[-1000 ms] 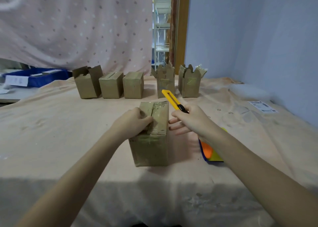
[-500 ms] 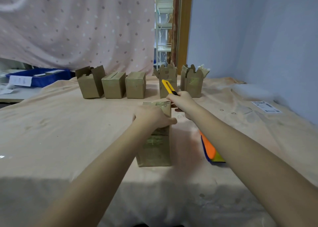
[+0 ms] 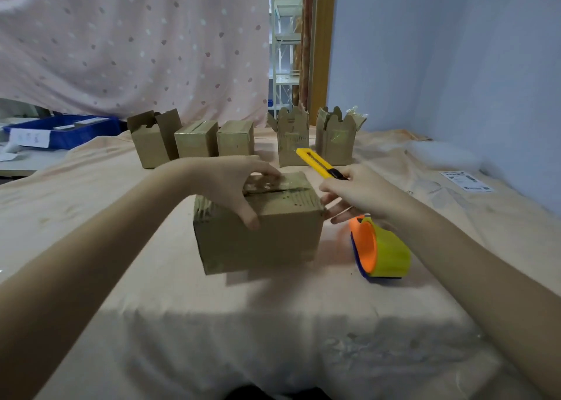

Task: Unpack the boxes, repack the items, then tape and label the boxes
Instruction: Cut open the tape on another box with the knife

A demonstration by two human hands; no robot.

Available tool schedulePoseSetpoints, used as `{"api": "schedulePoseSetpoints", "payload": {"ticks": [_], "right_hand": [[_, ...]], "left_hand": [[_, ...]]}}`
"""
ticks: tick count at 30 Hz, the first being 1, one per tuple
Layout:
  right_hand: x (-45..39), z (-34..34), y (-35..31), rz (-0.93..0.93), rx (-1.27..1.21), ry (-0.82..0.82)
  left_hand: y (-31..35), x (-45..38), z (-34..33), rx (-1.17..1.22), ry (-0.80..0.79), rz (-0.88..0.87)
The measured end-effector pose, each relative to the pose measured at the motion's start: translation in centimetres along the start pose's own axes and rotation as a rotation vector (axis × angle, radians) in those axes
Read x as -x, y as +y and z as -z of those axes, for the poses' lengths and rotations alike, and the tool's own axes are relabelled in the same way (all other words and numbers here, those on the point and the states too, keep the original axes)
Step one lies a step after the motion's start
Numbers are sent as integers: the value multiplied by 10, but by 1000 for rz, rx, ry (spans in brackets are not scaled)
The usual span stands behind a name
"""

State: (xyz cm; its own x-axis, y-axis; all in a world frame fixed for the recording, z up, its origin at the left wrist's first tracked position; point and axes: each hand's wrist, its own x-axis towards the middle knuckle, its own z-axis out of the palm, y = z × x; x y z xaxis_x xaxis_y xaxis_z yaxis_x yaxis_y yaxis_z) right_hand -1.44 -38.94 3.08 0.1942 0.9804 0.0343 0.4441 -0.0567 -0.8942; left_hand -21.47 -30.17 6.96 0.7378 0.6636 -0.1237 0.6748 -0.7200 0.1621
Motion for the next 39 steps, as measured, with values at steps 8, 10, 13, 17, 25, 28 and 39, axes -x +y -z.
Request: {"api": "schedulePoseSetpoints", "payload": {"ticks": [8,10,13,17,25,28,39], "right_hand": [[33,-8,19,-55,-44,-52],[38,-4,22,-32,1,-23],[44,10,23,15,102,40],[51,25,23,7,137,65],[57,50,35,5,169,8],[57,52,36,-4,167,-26],[54,57,33,66,199,-20]], "left_hand": [[-18,-9,-23,-4,-97,-49],[-22,-8,-28,42,-72,-47],[-24,-6,-32,122,-93,-60],[-11,-12,-39,275,73,-37],[10,-29,-68,354,423,-91],[9,-29,-76,416,428,-128],[9,-29,-82,291,487,-168]]}}
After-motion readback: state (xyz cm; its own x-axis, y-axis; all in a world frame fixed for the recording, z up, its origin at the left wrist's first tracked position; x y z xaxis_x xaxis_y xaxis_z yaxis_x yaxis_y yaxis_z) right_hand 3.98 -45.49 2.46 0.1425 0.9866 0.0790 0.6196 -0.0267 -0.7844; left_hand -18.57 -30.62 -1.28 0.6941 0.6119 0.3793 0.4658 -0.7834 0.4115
